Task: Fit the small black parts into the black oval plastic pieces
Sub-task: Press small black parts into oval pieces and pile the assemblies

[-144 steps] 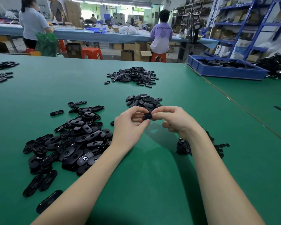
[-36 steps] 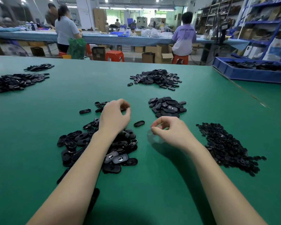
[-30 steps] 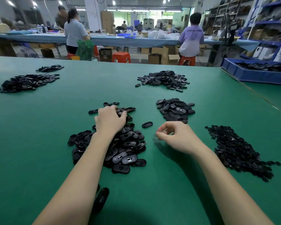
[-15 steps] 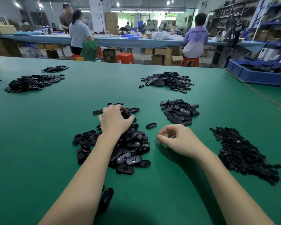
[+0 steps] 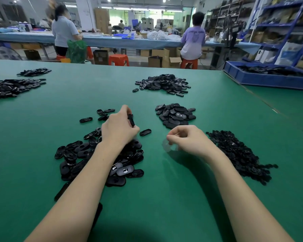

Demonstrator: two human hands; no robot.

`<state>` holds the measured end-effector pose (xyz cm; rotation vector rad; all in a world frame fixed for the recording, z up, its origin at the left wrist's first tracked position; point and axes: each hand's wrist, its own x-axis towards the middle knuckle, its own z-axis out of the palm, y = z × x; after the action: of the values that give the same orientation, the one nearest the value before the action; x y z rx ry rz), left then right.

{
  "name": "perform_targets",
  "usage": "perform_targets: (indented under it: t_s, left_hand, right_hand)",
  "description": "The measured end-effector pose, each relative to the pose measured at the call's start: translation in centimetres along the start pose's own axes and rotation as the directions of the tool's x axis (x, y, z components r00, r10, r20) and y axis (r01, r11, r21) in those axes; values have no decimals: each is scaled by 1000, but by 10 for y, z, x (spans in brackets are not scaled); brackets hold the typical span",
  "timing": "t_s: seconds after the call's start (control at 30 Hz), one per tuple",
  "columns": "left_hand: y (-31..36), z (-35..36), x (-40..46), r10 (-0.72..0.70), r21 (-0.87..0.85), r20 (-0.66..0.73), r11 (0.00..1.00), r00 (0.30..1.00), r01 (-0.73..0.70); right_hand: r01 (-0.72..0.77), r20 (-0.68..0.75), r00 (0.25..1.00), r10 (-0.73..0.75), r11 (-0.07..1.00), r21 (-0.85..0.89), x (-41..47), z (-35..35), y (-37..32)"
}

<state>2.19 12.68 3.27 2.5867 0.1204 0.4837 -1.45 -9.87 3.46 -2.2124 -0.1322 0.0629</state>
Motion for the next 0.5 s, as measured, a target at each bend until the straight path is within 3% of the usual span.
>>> perform_targets:
  t_s: [0.13,0.27,0.5]
  left_hand:
    - [-9,-8,-2,-83,20,55,996,995,82]
    - [-1,-7,-5,10,-46,-16,999,1000,-10]
    - [42,6,-21,133,-462,118,884,984,-64]
  right_hand:
    - [-20,27,999,19,1000,12,1,-3,3]
    - [-25,67,997,26,1000,-13,1,-2,4]
    - [-73,52,996,76,996,-53,-2,-21,9]
